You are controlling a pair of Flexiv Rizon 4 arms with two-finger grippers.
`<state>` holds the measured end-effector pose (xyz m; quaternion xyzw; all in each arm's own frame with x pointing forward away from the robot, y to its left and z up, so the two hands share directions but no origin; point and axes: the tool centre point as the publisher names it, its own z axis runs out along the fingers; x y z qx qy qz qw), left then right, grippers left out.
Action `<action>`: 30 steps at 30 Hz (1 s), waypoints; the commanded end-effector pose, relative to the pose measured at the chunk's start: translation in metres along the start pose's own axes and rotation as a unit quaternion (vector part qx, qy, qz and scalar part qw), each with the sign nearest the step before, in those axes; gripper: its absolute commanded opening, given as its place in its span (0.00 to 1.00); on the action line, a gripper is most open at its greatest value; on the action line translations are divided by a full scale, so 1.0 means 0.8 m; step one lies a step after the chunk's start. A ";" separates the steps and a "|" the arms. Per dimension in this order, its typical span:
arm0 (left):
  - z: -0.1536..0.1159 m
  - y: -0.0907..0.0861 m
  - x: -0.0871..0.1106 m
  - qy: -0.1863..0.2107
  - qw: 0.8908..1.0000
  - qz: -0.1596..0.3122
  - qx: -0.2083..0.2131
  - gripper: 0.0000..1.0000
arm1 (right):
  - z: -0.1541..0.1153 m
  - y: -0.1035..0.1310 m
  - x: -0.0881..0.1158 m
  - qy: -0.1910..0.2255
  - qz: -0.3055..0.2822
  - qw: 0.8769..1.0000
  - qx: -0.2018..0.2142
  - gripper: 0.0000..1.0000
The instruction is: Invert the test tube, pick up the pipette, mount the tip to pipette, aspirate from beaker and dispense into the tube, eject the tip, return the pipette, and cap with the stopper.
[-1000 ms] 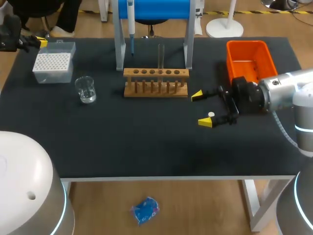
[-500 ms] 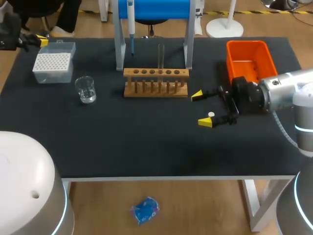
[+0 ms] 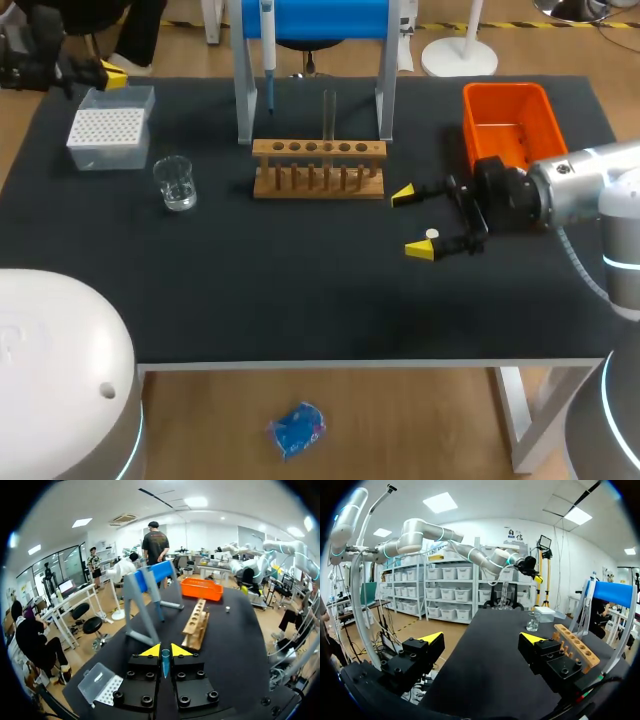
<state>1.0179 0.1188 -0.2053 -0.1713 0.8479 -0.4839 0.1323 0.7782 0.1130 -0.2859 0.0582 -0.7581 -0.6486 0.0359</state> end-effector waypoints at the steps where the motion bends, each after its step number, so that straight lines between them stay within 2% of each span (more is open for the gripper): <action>1: 0.006 -0.028 0.100 -0.016 1.000 0.010 -0.009 0.00 | 0.000 0.000 0.001 -0.001 0.000 1.000 0.000 1.00; 4: 0.018 -0.042 0.137 -0.007 1.000 0.020 -0.017 0.00 | 0.000 0.000 0.001 -0.001 0.000 1.000 0.000 1.00; 5: 0.028 -0.047 0.158 -0.004 0.999 0.030 -0.020 0.00 | 0.000 0.000 0.001 -0.001 0.000 1.000 0.000 1.00; 8: 0.052 -0.050 0.201 0.031 0.999 0.026 -0.024 0.00 | 0.000 0.000 0.001 -0.001 0.000 1.000 0.000 1.00; 12: 0.077 -0.056 0.242 0.048 0.998 0.029 -0.033 0.00 | 0.000 0.000 0.001 -0.001 0.000 1.000 0.000 1.00; 15: 0.091 -0.062 0.270 0.045 0.998 0.027 -0.042 0.00 | 0.000 0.000 0.001 -0.001 0.000 1.000 0.000 1.00; 16: 0.094 -0.062 0.275 0.038 0.998 0.028 -0.045 0.00 | 0.000 0.000 0.001 -0.001 0.000 1.000 0.000 1.00; 17: 0.098 -0.063 0.284 0.039 0.998 0.007 -0.040 0.00 | 0.000 0.000 0.001 -0.001 0.000 1.000 0.000 1.00; 21: 0.109 -0.066 0.305 0.045 0.998 0.001 -0.036 0.00 | 0.000 0.000 0.001 -0.001 0.000 1.000 0.000 1.00; 24: 0.111 -0.071 0.309 0.054 0.998 -0.011 -0.016 0.00 | 0.000 0.000 0.001 -0.001 0.000 1.000 0.000 1.00; 30: 0.111 -0.071 0.309 0.054 0.998 -0.011 -0.016 0.00 | 0.000 0.000 0.001 -0.001 0.000 1.000 0.000 1.00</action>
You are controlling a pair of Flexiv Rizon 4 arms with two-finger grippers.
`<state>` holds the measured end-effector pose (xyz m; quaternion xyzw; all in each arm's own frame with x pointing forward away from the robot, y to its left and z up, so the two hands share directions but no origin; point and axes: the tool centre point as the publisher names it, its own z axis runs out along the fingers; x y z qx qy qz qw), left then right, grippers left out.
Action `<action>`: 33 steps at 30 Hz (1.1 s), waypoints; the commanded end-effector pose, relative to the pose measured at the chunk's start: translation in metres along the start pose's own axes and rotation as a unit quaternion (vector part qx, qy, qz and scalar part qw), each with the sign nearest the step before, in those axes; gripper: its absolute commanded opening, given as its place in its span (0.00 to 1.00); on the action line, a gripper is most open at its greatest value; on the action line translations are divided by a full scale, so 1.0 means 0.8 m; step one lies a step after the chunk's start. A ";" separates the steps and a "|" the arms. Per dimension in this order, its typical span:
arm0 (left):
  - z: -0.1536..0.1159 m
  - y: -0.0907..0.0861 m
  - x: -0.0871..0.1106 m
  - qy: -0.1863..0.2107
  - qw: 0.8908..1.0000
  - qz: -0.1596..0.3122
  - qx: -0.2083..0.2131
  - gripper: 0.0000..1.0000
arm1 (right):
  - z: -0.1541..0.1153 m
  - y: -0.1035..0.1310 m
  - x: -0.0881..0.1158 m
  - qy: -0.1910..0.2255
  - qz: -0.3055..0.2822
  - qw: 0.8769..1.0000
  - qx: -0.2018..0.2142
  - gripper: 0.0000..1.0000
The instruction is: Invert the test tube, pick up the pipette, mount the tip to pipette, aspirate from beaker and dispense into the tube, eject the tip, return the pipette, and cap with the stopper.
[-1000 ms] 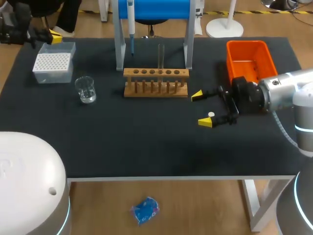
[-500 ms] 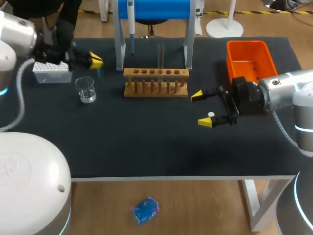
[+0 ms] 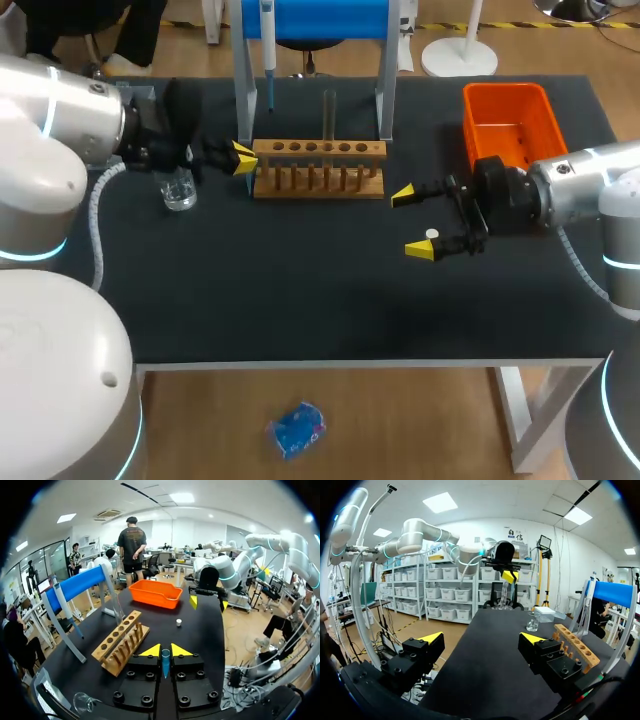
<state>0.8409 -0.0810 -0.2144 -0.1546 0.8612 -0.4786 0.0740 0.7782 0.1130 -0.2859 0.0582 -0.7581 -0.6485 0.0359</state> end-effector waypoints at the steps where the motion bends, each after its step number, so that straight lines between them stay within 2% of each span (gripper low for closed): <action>1: -0.001 0.002 0.003 -0.004 1.000 0.000 0.003 0.00 | 0.000 0.000 0.001 -0.001 0.000 1.000 0.000 1.00; 13: -0.001 0.002 0.003 -0.004 1.000 0.000 0.003 0.00 | 0.000 0.000 0.001 -0.001 0.000 1.000 0.000 1.00; 20: 0.031 -0.008 0.030 0.021 1.000 -0.011 0.012 0.00 | 0.002 0.000 -0.001 -0.001 0.000 1.000 -0.005 1.00; 26: 0.053 -0.025 0.050 0.044 0.999 0.004 0.010 0.00 | 0.023 0.001 -0.020 -0.008 0.001 0.999 -0.034 1.00; 33: 0.069 -0.042 0.065 0.064 0.998 0.012 0.015 0.00 | 0.056 0.021 -0.033 0.004 -0.014 0.998 -0.061 1.00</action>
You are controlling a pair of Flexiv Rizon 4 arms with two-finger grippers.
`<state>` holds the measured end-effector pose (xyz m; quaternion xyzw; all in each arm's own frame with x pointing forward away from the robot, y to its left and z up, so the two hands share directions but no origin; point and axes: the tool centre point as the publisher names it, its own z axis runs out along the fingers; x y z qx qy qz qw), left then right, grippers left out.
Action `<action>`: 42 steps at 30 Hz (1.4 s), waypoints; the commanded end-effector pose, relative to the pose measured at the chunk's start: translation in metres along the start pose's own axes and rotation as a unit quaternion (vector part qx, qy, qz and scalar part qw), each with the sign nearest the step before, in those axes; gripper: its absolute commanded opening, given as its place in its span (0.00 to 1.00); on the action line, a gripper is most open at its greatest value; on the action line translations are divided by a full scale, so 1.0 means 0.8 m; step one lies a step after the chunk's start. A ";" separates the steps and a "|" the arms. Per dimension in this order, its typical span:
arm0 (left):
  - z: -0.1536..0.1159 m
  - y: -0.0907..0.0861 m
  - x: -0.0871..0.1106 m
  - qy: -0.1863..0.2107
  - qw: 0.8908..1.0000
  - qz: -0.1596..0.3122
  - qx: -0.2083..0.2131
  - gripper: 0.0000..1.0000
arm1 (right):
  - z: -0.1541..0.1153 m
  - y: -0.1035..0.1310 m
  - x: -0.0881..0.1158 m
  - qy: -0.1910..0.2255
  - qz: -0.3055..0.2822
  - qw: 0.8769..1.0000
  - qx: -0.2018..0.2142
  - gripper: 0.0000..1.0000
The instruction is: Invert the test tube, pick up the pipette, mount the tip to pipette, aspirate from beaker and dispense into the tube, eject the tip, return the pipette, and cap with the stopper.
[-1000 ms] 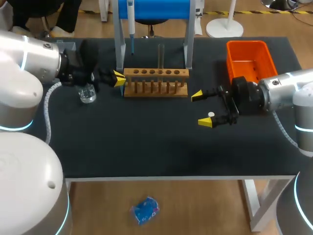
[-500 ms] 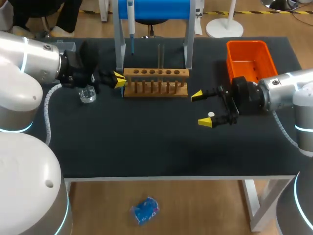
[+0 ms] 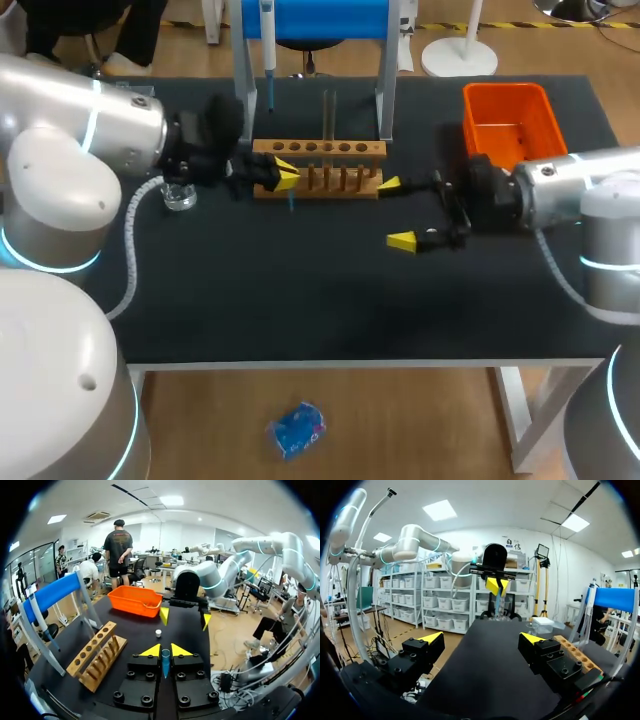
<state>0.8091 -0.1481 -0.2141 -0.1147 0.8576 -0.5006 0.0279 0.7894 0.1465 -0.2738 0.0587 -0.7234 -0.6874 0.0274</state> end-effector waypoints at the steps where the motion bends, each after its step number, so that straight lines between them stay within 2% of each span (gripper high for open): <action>1: 0.015 -0.009 -0.001 0.008 1.000 0.004 0.002 0.00 | 0.021 0.000 -0.013 0.014 -0.004 1.000 -0.017 1.00; 16: 0.015 -0.009 -0.001 0.008 1.000 0.004 0.002 0.00 | 0.021 0.000 -0.013 0.014 -0.004 1.000 -0.017 1.00; 18: 0.021 -0.011 -0.001 0.014 1.000 0.010 0.016 0.00 | 0.021 0.000 -0.013 0.014 -0.004 1.000 -0.017 1.00; 31: 0.059 -0.015 0.005 0.029 0.999 0.023 0.017 0.00 | 0.043 0.001 -0.031 0.018 0.005 0.999 -0.026 1.00; 42: 0.077 -0.016 0.005 0.034 0.999 0.037 0.014 0.00 | 0.069 -0.002 -0.024 0.025 0.017 0.999 -0.037 1.00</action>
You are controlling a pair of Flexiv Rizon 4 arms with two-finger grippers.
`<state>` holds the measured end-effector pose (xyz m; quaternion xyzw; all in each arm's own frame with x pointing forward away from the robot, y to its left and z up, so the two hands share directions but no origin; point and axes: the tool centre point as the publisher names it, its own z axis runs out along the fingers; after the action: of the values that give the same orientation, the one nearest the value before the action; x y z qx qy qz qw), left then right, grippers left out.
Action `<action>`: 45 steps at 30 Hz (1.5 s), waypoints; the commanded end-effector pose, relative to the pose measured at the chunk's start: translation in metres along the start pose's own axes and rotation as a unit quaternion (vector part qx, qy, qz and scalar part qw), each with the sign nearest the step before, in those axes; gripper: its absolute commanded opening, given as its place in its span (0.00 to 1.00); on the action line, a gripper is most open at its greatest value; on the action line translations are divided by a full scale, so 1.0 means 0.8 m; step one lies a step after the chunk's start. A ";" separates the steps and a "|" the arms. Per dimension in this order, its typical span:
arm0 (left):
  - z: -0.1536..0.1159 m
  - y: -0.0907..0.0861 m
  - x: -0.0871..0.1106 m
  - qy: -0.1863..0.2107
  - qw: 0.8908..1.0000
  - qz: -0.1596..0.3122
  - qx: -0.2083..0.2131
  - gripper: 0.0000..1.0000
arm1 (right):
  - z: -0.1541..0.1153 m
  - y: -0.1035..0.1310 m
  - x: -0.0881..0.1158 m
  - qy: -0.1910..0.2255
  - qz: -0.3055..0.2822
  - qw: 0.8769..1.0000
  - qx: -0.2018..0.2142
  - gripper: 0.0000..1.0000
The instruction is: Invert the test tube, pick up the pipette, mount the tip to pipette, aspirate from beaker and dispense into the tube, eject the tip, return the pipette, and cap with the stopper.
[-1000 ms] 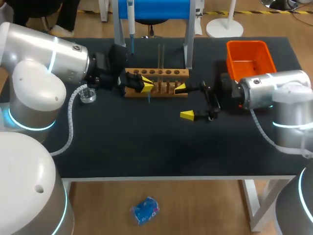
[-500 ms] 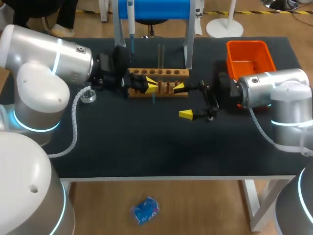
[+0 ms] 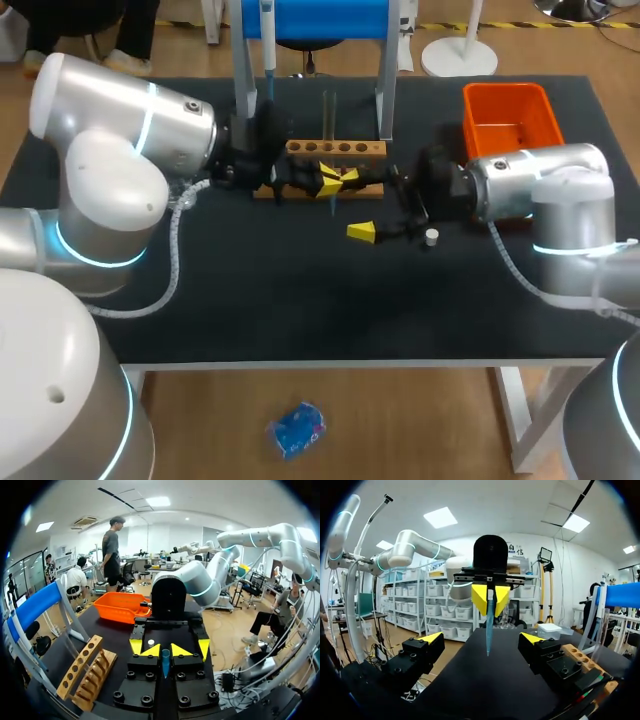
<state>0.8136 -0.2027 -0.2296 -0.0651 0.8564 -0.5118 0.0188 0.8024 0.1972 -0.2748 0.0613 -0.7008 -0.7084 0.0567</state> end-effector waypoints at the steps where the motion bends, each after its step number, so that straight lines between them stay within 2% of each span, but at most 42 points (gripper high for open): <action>1: 0.009 0.001 -0.004 -0.002 1.000 0.003 0.005 0.00 | 0.009 -0.004 0.000 0.003 0.000 1.000 -0.004 1.00; 11: 0.019 0.001 -0.002 0.005 1.000 0.003 0.000 0.00 | 0.014 0.000 -0.004 0.008 -0.004 1.000 0.000 1.00; 12: 0.021 0.003 -0.002 0.005 1.000 0.003 -0.002 0.00 | 0.014 0.000 -0.005 0.007 -0.004 1.000 0.000 0.73; 14: 0.022 0.003 -0.001 0.004 1.000 0.004 -0.007 0.00 | 0.015 -0.001 -0.006 0.008 -0.002 1.000 0.005 0.60; 15: 0.023 0.004 -0.001 0.005 1.000 0.004 -0.007 0.00 | 0.015 -0.001 -0.007 0.007 -0.002 1.000 0.006 0.49; 18: 0.023 0.005 -0.001 0.003 1.000 0.005 -0.011 0.00 | 0.015 -0.001 -0.009 0.004 -0.002 1.000 0.006 0.42; 22: 0.025 0.004 -0.001 0.007 1.000 0.004 -0.007 0.00 | 0.015 -0.001 -0.009 0.002 0.000 1.000 0.004 0.42; 31: 0.023 0.005 0.001 0.010 1.000 -0.001 -0.003 0.00 | 0.016 -0.002 -0.013 -0.001 0.000 1.000 0.003 0.35; 36: 0.022 0.008 0.000 0.006 1.000 0.000 -0.007 0.00 | 0.016 -0.001 -0.014 -0.002 -0.001 1.000 0.003 0.22; 37: 0.022 0.008 0.000 0.006 1.000 -0.001 -0.006 0.00 | 0.016 -0.001 -0.014 -0.002 -0.001 1.000 0.003 0.17; 42: 0.021 0.009 -0.002 0.010 1.000 -0.004 -0.002 0.00 | 0.015 -0.001 -0.013 -0.002 0.001 1.000 0.004 0.10; 44: 0.021 0.010 -0.003 0.009 1.000 -0.003 -0.004 0.00 | 0.015 -0.002 -0.013 -0.003 0.001 1.000 0.004 0.01; 45: 0.021 0.010 -0.004 0.009 1.000 -0.003 -0.004 0.00 | 0.015 -0.002 -0.013 -0.004 0.002 1.000 0.004 0.00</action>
<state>0.8158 -0.2149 -0.2437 -0.0646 0.8591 -0.5077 0.0102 0.8115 0.2109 -0.2753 0.0577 -0.7041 -0.7056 0.0557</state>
